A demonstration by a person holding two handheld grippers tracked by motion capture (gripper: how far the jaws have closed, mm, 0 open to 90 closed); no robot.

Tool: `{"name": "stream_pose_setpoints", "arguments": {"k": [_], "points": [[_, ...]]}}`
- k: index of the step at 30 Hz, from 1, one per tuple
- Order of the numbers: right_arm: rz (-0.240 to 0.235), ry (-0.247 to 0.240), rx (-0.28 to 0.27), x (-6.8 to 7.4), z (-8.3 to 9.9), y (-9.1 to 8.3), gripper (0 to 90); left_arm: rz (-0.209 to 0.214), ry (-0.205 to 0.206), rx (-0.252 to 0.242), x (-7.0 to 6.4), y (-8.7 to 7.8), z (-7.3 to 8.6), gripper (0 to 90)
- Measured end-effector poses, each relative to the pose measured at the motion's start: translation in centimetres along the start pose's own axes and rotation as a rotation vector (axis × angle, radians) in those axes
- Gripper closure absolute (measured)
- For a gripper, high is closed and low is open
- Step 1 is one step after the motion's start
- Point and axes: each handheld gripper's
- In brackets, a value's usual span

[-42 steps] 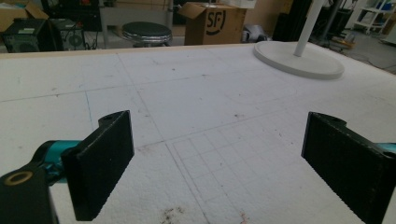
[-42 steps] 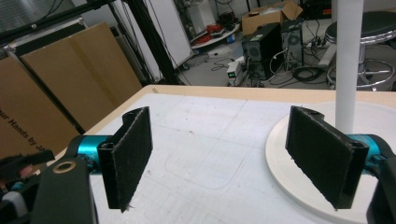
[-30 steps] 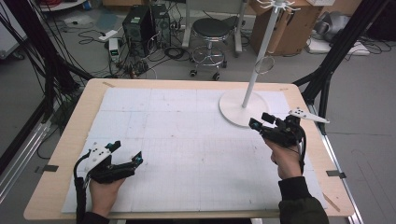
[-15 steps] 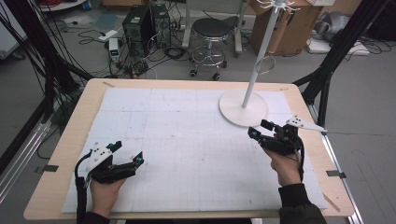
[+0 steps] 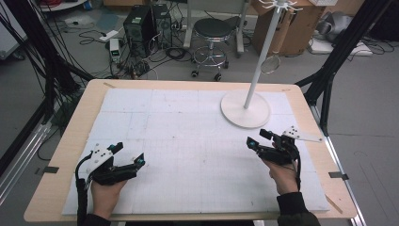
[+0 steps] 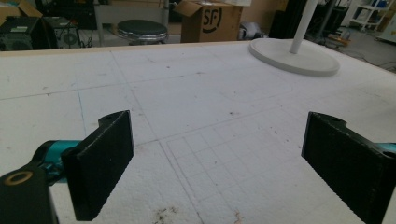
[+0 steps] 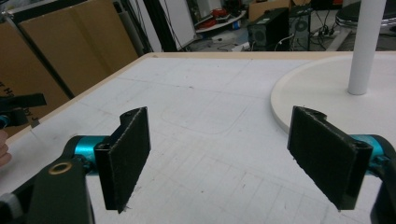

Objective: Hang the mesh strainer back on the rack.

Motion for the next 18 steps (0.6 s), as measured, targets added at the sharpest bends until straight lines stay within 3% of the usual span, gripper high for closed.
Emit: {"name": "stream_pose_setpoints", "arguments": {"k": [18], "points": [[-0.008,-0.032,0.004,0.5,1.1,-0.1,17.6,0.027,-0.006,-0.004,-0.3,0.2,0.1,9.8]]}}
Point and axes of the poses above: each handheld gripper's, and its own axes: y roughly forward along the jaws, z roughly out of its underside, x roughly to its left, and after that the axes turned 10 degrees about -z, right-handed
